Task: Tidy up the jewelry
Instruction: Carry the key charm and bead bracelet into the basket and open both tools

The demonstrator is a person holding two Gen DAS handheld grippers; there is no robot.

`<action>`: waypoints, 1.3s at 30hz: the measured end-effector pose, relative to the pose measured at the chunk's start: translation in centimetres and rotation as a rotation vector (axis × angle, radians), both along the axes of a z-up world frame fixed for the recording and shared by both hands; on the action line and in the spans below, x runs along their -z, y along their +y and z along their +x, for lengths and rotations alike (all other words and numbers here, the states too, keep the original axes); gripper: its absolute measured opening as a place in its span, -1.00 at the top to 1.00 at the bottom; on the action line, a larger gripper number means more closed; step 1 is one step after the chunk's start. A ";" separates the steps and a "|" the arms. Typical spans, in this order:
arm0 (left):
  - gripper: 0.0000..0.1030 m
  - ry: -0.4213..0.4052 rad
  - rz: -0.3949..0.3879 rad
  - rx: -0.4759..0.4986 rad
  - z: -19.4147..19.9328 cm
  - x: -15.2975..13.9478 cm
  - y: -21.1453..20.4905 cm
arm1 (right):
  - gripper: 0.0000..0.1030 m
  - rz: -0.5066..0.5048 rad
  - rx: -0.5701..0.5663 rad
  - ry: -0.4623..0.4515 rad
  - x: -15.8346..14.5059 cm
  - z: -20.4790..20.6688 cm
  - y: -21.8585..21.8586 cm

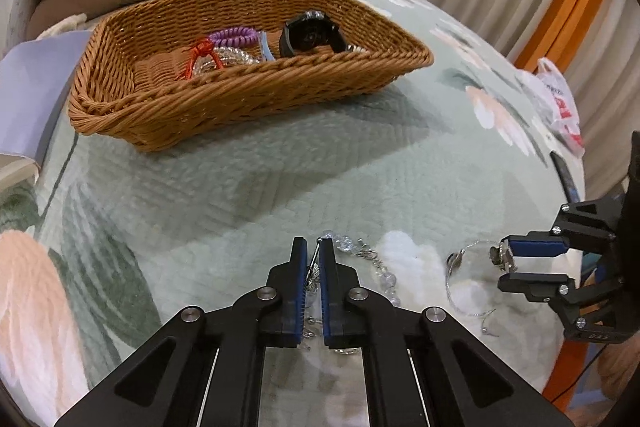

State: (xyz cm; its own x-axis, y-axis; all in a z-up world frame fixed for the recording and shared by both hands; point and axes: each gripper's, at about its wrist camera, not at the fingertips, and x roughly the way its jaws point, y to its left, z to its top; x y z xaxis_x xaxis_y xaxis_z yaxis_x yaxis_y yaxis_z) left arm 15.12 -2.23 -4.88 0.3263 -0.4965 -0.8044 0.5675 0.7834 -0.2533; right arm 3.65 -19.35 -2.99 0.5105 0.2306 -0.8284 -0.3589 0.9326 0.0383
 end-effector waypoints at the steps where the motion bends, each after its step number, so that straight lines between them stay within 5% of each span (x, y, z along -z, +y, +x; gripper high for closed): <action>1: 0.89 0.002 -0.010 0.000 -0.1 -0.2 0.0 | 0.58 0.005 -0.001 -0.004 -0.1 -0.1 -0.1; 10: 0.89 -0.002 -0.123 0.016 -1.2 -3.3 0.9 | 0.58 0.083 0.033 -0.023 -1.4 -0.7 -1.4; 24: 0.89 -0.163 -0.236 0.045 -2.9 -11.6 0.7 | 0.58 0.212 0.063 -0.116 -7.5 -0.3 -3.3; 39: 0.92 -0.226 -0.276 -0.049 4.4 -15.3 1.6 | 0.58 0.207 0.131 -0.197 -12.9 10.2 -4.0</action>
State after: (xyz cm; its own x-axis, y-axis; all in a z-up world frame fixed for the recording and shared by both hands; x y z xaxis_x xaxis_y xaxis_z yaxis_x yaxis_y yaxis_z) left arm 19.50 -0.66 10.43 0.5092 -0.6647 -0.5467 0.5972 0.7303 -0.3317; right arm 13.85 -23.35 9.95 0.6931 0.3058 -0.6528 -0.2557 0.9510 0.1740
